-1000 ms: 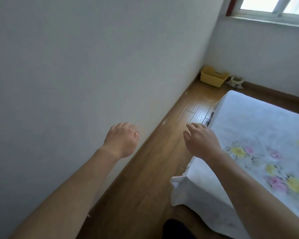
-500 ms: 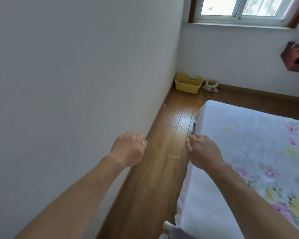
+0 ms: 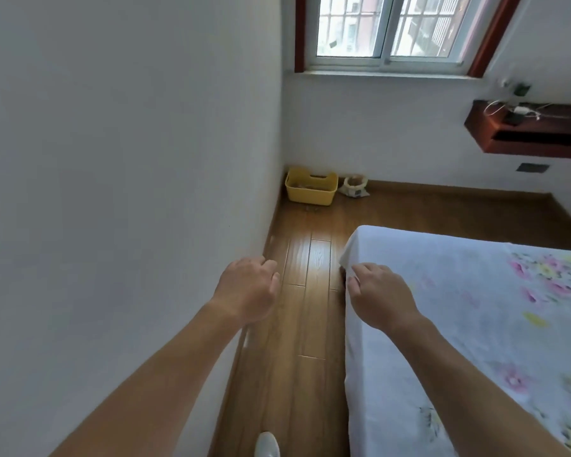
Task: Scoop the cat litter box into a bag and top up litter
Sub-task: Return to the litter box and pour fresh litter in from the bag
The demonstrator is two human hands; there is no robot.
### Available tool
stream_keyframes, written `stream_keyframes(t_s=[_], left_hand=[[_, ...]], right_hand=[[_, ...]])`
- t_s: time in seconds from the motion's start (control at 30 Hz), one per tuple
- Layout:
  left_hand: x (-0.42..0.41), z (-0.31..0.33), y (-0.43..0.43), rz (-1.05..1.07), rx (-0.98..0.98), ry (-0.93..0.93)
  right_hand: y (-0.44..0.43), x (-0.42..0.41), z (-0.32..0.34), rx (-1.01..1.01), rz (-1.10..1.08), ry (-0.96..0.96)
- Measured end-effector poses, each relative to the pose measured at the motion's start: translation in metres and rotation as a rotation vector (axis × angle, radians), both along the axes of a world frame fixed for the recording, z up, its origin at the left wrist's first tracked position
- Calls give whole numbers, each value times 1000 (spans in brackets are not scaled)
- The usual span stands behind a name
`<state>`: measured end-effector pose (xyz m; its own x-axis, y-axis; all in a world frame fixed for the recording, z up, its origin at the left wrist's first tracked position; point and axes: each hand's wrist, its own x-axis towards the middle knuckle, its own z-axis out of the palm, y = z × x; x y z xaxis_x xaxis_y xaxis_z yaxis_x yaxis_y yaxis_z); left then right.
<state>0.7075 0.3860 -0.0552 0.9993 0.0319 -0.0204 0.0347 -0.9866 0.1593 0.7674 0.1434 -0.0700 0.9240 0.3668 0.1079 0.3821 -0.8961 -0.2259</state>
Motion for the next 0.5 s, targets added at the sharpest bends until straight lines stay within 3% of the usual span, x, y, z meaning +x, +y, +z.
stream_keyframes(t_s=[0.5], left_hand=[[289,-4,24,-117,18,26]], right_hand=[[12,252,-13,-5,-176,57]])
